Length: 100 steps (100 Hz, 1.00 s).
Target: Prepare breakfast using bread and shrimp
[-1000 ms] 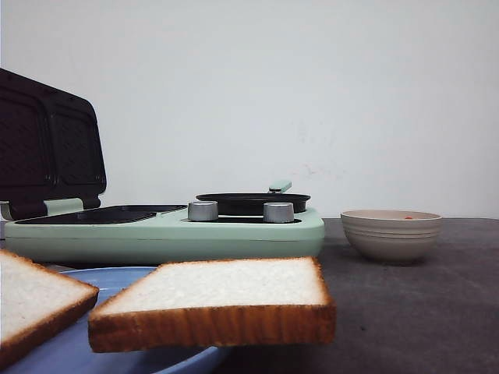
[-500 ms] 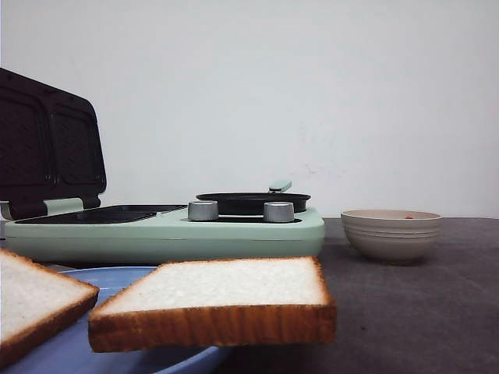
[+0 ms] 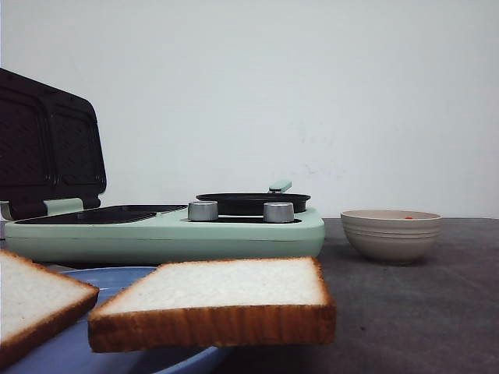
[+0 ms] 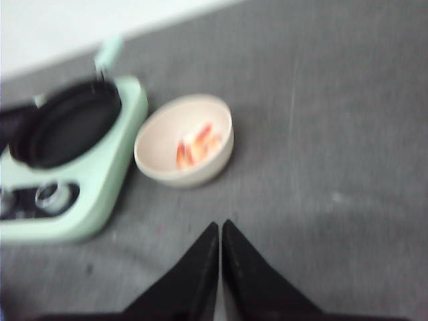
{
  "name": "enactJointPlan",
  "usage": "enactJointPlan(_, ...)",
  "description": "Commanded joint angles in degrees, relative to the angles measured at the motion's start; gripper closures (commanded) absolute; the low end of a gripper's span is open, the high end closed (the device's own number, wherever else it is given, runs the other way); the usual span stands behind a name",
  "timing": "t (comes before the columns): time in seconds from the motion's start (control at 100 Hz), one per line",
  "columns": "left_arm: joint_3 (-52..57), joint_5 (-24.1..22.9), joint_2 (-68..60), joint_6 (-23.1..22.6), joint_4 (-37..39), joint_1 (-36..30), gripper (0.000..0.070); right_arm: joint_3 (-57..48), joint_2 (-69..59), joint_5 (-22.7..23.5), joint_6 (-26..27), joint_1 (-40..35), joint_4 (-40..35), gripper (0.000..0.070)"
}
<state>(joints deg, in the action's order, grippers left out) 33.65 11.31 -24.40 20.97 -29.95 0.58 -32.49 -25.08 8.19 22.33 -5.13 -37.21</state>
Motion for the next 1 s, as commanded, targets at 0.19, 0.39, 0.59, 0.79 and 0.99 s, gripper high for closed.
enactJointPlan(0.19,10.49,4.11,-11.50,-4.24,-14.47,0.04,0.0696,-11.13,-14.03,2.95,-5.20,0.00,-9.73,0.0700)
enactJointPlan(0.39,10.75,6.54,-12.94,-4.26,-21.09,0.04,0.0696,-11.37,-14.86,2.97,-5.22,0.00,-10.88,0.0700)
enactJointPlan(0.59,10.75,9.73,-13.51,-5.53,-26.88,0.04,0.0652,-11.37,-14.86,6.14,-8.24,-0.50,-11.93,0.0700)
enactJointPlan(0.79,10.75,10.21,-16.98,-6.97,-31.98,0.04,0.0243,-11.37,-14.86,11.56,-9.31,-0.74,-11.78,0.0443)
enactJointPlan(0.99,10.75,10.67,-23.93,-10.05,-36.57,0.04,0.0225,-11.37,-14.88,13.14,-9.27,-0.74,-11.91,0.0282)
